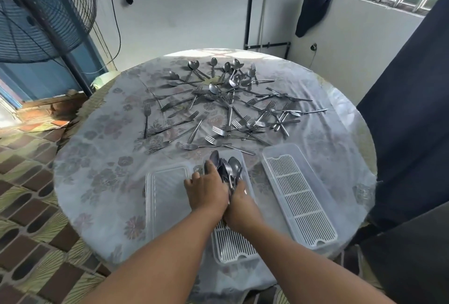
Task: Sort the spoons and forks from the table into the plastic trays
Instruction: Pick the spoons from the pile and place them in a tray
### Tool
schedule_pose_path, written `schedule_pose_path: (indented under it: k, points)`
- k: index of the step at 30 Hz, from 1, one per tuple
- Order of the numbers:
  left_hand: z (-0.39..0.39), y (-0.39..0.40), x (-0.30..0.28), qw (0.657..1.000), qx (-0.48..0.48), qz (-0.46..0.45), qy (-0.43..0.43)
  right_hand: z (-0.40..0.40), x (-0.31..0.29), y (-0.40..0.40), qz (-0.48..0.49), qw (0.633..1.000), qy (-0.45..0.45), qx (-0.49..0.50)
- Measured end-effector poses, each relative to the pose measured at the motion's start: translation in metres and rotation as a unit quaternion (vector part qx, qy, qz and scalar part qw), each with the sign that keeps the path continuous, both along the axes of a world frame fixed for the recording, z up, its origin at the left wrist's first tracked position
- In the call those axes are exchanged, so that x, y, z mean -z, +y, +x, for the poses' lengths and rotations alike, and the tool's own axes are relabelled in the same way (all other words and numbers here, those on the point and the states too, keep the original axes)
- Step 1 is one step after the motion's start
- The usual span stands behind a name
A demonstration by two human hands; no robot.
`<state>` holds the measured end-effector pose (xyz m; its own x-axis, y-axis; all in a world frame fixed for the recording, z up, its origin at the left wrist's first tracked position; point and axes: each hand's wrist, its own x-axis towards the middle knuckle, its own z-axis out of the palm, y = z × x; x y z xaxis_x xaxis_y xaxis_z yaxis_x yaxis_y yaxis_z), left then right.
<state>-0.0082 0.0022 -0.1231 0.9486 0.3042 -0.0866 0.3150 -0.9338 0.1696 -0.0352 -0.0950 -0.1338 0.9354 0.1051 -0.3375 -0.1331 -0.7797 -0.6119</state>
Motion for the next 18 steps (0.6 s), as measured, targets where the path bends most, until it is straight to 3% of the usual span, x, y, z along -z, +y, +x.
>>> schedule_pose_path:
  k: [3,8,14,18]
  points:
    - [0.000,-0.002,-0.001,0.999,0.034,0.024,0.025,-0.001,-0.003,0.000,-0.030,0.999,-0.033,-0.031]
    - [-0.009,0.007,0.000,0.997,0.079,0.021,-0.009,0.004,-0.004,-0.001,-0.053,0.996,-0.070,-0.029]
    - [-0.014,0.010,-0.004,0.994,0.088,0.043,-0.055,0.005,-0.016,0.001,-0.017,0.999,-0.023,0.028]
    - [-0.017,0.023,-0.005,0.987,0.134,0.087,-0.012,0.003,-0.023,0.007,0.018,0.999,-0.023,0.043]
